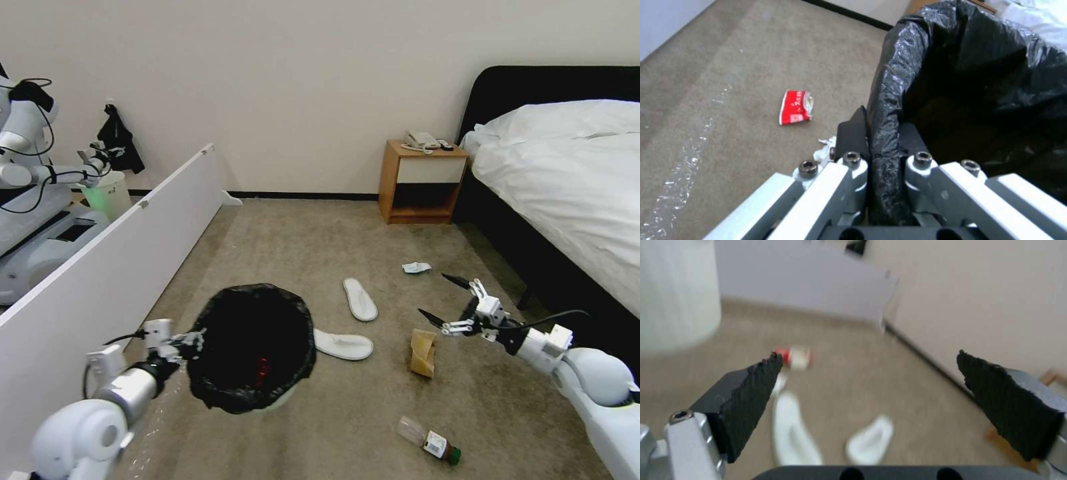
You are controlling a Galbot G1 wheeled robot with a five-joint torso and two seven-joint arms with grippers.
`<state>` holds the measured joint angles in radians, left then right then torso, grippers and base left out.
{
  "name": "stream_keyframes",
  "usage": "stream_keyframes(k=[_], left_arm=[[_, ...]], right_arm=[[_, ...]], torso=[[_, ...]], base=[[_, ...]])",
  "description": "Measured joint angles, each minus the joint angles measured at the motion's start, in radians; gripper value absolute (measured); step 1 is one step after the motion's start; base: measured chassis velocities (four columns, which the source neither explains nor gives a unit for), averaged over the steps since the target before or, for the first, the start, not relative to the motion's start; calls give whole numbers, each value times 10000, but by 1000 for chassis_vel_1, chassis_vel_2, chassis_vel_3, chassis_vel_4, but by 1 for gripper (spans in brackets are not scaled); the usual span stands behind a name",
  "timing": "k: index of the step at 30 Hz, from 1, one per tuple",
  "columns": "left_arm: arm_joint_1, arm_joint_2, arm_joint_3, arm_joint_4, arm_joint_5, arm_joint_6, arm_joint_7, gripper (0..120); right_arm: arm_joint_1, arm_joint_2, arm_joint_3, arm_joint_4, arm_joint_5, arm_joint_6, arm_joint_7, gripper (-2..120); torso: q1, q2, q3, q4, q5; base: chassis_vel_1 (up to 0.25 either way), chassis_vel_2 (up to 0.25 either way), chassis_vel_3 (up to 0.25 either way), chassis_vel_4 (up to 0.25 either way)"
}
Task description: Pick up the trash bin, then pick up the garbage from the floor and place it into the trash bin.
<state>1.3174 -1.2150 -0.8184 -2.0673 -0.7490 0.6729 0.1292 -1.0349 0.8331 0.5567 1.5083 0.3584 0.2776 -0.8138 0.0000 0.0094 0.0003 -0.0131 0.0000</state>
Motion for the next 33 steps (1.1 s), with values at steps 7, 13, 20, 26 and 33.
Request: stream_keyframes(k=[7,13,20,26,33], left_arm=[[339,-3,57,107,488,138,457,4],[519,-24,160,372,881,190,530,4],[608,-66,129,739,985,181,473,4],[571,-188,156,985,998,129,445,4],[563,-285,181,1052,1050,28,444,4]], right_arm=[[-318,48,307,-868,-1005,-8,-939,100],[-436,265,273,-1963,-1699,519,-1652,100],[-554,677,131,-3265,-2317,1184,-1820,100],[-619,844,59,-3822,-2661,1508,-1834,100],[-631,1023,49,-4391,-3096,1804,-1830,100]], torso=[[0,0,0,1,-1],[0,-1,1,-2,0],[0,-2,1,-2,2],[0,-3,1,-2,0],[0,-3,1,-3,1]], base=[[0,0,0,0],[0,0,0,0],[0,0,0,0],[0,0,0,0],[0,0,0,0]])
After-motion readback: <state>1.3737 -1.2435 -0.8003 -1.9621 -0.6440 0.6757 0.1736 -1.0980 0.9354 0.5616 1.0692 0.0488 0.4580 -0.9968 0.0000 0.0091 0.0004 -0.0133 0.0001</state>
